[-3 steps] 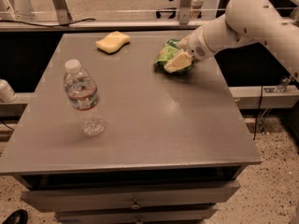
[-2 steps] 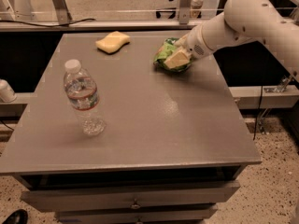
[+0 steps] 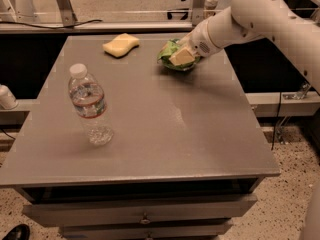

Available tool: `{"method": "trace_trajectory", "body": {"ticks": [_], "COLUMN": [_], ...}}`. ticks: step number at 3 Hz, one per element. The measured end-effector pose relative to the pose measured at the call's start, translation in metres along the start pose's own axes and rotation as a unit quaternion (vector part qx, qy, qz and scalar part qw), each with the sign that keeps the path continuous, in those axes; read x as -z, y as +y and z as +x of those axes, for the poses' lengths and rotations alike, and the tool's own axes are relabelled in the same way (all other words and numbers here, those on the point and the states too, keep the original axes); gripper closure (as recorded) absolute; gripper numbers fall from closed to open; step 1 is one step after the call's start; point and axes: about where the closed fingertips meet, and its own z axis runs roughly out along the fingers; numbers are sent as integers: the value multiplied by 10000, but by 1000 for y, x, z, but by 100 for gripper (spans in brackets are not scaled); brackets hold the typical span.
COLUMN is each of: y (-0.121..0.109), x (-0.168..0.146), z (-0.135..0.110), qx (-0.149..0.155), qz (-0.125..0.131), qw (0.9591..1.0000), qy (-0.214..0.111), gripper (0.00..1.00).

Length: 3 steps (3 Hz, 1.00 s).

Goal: Move green rice chip bag near sponge

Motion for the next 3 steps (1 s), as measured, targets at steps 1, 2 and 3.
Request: {"method": "trace_trajectory", "body": {"ticks": [1,2,3], "y": [-4,-8,-3], "x": [-17,-41,-68], "z": [-23,-45,-67], "qx": [95,255,378], "qz": [-15,-40,-163], "qw": [9999,9997,9991], "qy": [-72,-49,-95], "gripper": [100,100,100]}}
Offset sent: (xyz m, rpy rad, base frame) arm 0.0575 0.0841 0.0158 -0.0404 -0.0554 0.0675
